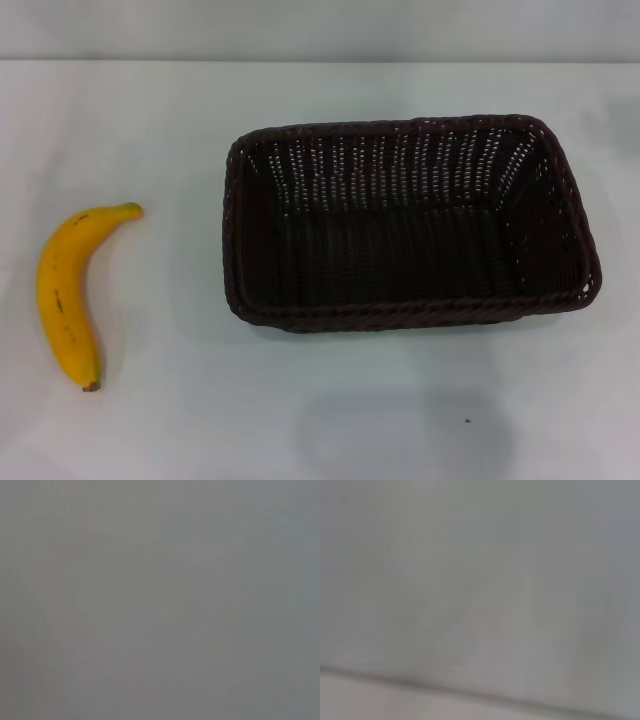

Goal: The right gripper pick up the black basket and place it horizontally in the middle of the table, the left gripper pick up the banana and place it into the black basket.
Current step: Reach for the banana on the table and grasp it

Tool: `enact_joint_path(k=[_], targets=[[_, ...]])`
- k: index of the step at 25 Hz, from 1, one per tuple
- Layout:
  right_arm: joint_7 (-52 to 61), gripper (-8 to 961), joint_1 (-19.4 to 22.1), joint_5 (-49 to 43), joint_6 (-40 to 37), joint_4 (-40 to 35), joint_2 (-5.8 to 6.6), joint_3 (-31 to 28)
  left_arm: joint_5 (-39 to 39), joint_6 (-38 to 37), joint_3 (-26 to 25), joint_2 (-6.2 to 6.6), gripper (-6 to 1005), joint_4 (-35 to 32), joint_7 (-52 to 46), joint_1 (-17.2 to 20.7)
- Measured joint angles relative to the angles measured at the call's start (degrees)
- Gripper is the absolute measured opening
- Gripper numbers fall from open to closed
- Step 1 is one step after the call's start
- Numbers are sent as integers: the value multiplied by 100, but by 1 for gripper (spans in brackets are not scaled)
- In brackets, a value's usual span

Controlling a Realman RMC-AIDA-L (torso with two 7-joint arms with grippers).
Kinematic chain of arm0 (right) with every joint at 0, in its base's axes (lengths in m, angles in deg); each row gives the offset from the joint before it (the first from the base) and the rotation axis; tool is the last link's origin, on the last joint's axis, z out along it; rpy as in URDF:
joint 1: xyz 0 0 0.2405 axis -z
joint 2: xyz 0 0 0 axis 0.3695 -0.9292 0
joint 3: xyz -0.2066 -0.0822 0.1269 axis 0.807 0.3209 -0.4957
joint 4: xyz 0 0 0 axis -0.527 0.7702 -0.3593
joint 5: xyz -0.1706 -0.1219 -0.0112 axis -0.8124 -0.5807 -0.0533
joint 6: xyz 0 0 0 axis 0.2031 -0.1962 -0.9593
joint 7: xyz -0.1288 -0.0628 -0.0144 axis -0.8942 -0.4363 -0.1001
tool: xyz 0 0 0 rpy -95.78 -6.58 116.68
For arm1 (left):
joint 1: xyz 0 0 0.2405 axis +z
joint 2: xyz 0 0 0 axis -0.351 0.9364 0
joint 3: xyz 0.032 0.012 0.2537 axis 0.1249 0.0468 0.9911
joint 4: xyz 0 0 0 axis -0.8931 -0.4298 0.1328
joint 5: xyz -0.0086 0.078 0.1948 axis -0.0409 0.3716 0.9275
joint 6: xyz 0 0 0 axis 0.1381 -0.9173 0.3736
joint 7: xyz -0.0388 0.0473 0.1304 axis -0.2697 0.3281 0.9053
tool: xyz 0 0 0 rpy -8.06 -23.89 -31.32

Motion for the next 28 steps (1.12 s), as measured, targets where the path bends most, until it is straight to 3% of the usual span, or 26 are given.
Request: enact_joint_path(k=[5,9,16,22,28], targets=[[-1229,438,1033,784,-1575,-322,-38,75,-4,48,1,-241,874,-370,-27,161],[-2606,439,1663,2187,-2836,334,-2,-4,25,118,33,-300,874,-448,-210,293],[-6016,441,1659,4879,-3279,2836,2,-991,644,-202,104,-290,874,-629,-1774,334],[-9922,443,1334,7191,-2720,5428,29,-1915,2157,-1221,106,-287,873,-1828,-4220,426],[-12534,688,1235,8442,-2040,6816,-39,-2476,4573,-1969,123,-263,873,-3527,-7773,342]])
